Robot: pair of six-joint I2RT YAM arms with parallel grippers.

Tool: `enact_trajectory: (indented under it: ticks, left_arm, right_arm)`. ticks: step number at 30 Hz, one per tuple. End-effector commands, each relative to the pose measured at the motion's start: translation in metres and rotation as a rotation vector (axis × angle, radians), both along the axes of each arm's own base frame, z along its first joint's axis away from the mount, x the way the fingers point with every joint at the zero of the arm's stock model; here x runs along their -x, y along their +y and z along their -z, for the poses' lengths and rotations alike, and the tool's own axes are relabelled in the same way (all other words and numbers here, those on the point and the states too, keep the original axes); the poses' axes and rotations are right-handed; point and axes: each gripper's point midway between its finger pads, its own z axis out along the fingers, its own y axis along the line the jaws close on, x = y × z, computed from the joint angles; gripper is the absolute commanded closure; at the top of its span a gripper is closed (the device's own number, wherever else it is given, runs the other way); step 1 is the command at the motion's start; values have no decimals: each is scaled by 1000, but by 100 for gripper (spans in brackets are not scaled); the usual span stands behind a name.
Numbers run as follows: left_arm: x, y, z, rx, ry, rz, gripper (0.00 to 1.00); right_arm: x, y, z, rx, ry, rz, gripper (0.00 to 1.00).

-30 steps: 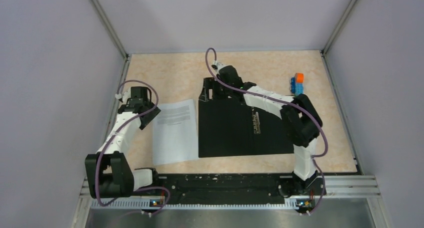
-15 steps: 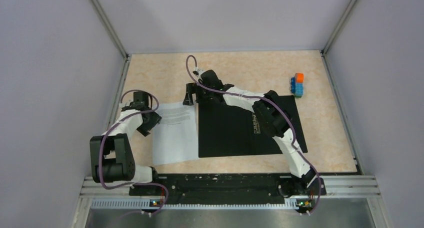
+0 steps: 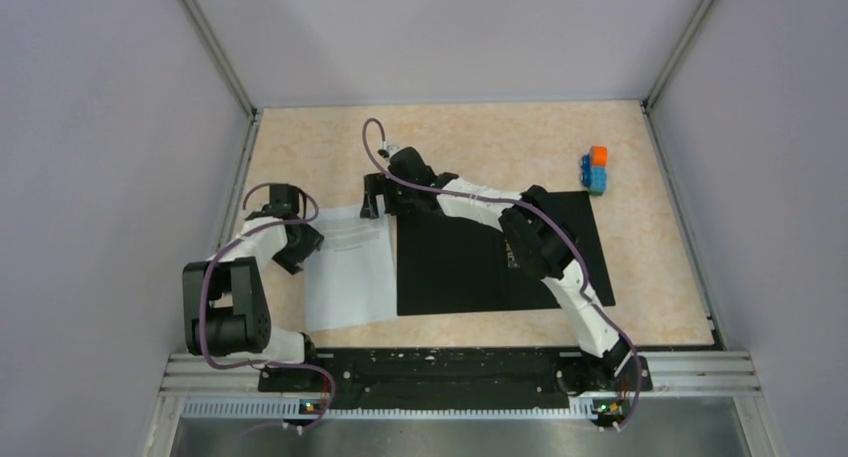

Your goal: Put the files into the folder

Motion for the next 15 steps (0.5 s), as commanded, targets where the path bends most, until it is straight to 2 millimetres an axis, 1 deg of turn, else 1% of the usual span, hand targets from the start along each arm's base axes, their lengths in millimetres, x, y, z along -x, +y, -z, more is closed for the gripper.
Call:
enact_trajectory:
  ticks: [1, 4, 6, 10, 15]
  left_arm:
    - [-2, 2, 4, 1, -5, -20, 34]
    - [-1, 1, 5, 6, 2, -18, 34]
    - [-1, 1, 5, 9, 0, -17, 35]
    - [-2, 0, 6, 13, 3, -18, 35]
    - [-4, 0, 4, 15, 0, -15, 36]
  right_arm:
    - [33, -12, 17, 86, 130, 54, 14]
    - [38, -21, 23, 113, 156, 102, 13]
    - [39, -24, 22, 122, 150, 124, 12]
    - [46, -20, 22, 106, 187, 112, 11]
    - [57, -27, 27, 145, 182, 128, 10]
